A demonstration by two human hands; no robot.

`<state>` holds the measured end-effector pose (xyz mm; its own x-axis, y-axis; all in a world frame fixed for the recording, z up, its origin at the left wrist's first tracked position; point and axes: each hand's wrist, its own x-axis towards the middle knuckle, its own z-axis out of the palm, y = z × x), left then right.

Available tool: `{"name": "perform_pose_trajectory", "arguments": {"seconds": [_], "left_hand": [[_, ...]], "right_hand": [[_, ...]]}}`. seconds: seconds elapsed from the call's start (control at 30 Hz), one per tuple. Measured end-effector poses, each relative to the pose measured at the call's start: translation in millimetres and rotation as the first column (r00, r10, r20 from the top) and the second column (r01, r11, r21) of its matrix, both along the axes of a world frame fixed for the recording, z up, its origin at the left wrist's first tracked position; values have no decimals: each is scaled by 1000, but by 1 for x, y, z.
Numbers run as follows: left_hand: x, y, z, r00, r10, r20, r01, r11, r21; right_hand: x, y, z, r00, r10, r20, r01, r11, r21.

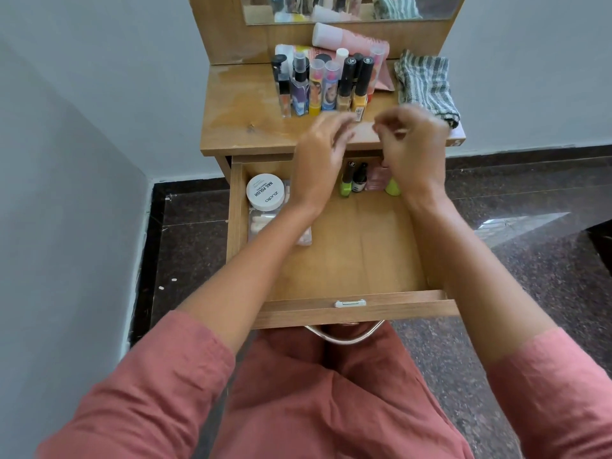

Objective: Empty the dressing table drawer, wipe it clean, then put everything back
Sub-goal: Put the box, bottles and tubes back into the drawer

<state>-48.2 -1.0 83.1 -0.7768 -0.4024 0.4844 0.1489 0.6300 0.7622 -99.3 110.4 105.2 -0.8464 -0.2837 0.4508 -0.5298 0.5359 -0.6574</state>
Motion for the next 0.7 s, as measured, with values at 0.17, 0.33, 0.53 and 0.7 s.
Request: {"name": "perform_pose_trajectory", "arguments": {"seconds": [0.17, 0.33, 0.53, 0.7], "left_hand": [[-25, -18, 42, 996, 59, -70, -64, 996, -64], [-48, -27, 54, 996, 69, 57, -60, 988, -140], [-57, -28, 55, 992, 9, 124, 20, 973, -231], [-60, -26, 60, 981, 28, 191, 21, 968, -249]], "right_hand": [[-28, -17, 28, 1000, 5, 9, -4, 996, -88], [-48, -30, 33, 999, 31, 26, -32, 999, 9], [-56, -34, 36, 998, 40, 43, -43, 996, 84], [-59, -37, 34, 995, 29, 93, -33, 999, 41]]}}
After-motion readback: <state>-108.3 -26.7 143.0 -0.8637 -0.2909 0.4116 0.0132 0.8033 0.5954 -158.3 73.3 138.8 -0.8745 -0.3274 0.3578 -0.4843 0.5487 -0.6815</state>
